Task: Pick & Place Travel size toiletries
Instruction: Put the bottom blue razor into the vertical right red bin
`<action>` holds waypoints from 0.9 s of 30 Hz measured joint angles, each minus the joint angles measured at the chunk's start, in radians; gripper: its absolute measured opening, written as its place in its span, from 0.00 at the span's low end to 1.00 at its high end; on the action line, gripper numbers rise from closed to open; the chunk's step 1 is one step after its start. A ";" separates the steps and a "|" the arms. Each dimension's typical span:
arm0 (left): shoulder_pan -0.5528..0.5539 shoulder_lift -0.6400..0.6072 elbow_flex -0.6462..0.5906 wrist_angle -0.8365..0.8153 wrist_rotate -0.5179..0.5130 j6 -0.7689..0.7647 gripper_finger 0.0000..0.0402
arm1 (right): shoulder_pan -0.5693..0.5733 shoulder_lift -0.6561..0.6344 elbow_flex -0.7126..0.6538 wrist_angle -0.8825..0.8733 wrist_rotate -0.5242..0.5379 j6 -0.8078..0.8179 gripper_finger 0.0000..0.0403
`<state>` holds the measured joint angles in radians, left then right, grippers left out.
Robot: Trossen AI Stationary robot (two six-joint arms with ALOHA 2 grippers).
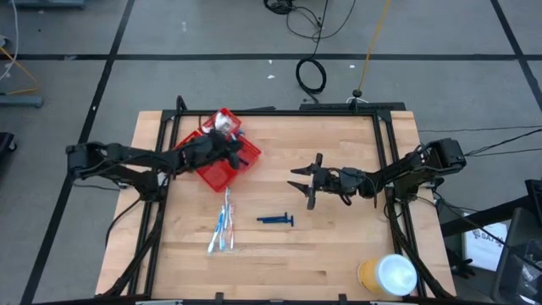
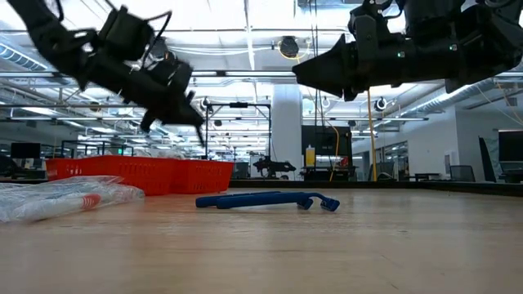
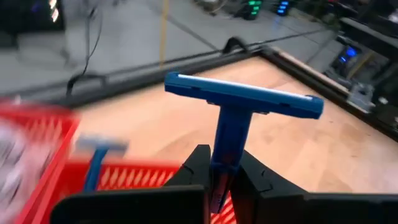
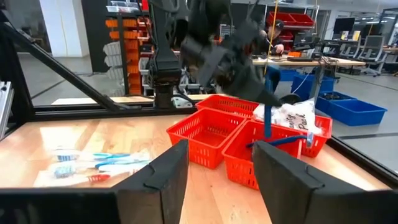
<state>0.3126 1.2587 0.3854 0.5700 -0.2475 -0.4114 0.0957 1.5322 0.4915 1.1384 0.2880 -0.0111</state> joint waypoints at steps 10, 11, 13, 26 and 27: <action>0.055 -0.001 -0.088 0.010 0.020 -0.159 0.18 | -0.016 0.000 0.000 0.001 0.000 0.034 0.40; 0.055 -0.001 -0.087 0.011 0.029 -0.162 0.22 | -0.016 0.000 0.000 0.001 0.000 0.034 0.40; 0.055 -0.001 -0.086 0.011 0.039 -0.170 0.30 | -0.016 0.000 0.000 0.001 -0.001 0.034 0.40; 0.052 0.000 -0.086 0.032 0.094 -0.175 0.71 | -0.016 0.000 0.000 -0.007 -0.001 0.034 0.40; 0.052 0.000 -0.085 0.045 0.094 -0.176 0.73 | -0.016 0.000 0.000 -0.006 -0.001 0.034 0.40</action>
<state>0.3641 1.2583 0.3000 0.6146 -0.1532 -0.5875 0.0792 1.5322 0.4915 1.1320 0.2871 0.0227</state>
